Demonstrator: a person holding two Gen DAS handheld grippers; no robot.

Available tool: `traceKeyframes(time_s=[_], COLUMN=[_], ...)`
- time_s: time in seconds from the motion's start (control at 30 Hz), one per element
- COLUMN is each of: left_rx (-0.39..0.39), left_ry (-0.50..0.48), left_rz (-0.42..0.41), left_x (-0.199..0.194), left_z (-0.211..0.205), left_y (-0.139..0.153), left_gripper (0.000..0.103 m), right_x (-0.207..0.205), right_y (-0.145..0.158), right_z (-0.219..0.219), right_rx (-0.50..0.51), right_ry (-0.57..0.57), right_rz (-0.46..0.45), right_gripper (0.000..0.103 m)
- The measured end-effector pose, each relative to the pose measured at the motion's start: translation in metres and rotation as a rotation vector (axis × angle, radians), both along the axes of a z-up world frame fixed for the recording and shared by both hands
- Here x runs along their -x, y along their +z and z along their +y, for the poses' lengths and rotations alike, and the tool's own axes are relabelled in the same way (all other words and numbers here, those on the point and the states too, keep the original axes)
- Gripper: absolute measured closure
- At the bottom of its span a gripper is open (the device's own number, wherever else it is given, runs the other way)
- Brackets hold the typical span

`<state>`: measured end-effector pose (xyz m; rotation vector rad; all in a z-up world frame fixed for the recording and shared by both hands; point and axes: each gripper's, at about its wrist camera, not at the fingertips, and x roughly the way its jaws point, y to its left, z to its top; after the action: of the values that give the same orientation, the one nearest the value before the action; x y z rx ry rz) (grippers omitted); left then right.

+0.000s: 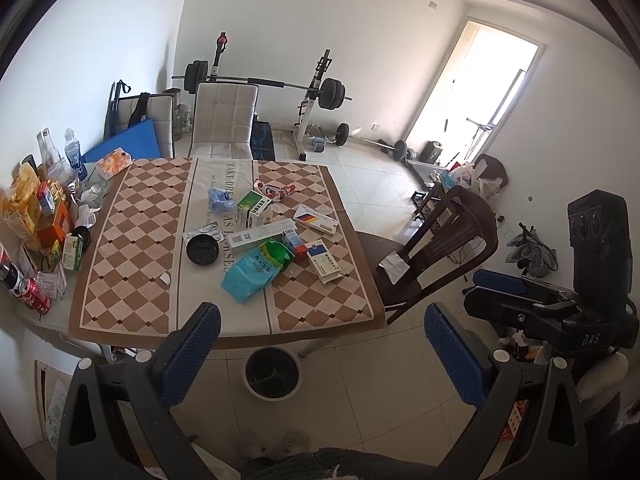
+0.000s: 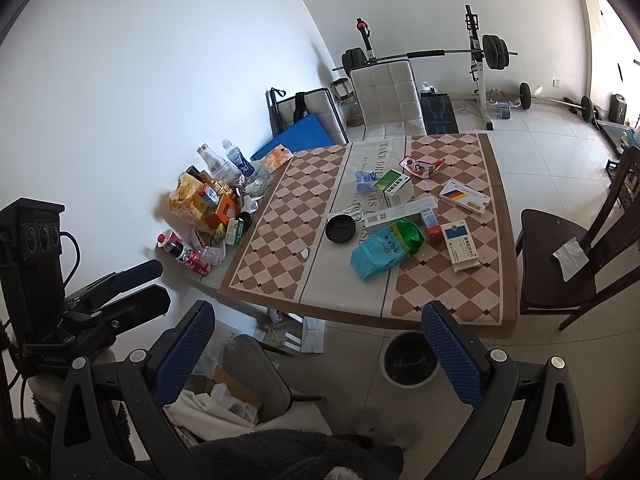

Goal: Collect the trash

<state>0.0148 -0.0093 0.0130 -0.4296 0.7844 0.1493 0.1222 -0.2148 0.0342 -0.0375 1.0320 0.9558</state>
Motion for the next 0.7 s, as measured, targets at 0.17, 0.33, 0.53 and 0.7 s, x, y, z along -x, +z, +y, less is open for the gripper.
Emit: traceKeyframes(time_s=[0.17, 0.33, 0.53, 0.7], left_rx=[0.001, 0.002, 0.007, -0.227], left_ry=[-0.001, -0.005, -0.021, 0.104], left_rz=[0.0, -0.002, -0.001, 0.064], left_x=[0.0, 0.001, -0.002, -0.018], left_z=[-0.001, -0.001, 0.002, 0.012], left_y=[0.0, 0.002, 0.002, -0.013], left_gripper=[0.0, 0.0, 0.0, 0.0], right_x=[0.001, 0.0, 0.0, -0.009], right_y=[-0.001, -0.001, -0.002, -0.004], right_z=[0.0, 0.001, 0.002, -0.001], right_rx=[-0.001, -0.001, -0.002, 0.006], right_ry=[-0.002, -0.003, -0.003, -0.072], right_rz=[-0.001, 0.0, -0.001, 0.0], right_gripper=[0.0, 0.0, 0.0, 0.0])
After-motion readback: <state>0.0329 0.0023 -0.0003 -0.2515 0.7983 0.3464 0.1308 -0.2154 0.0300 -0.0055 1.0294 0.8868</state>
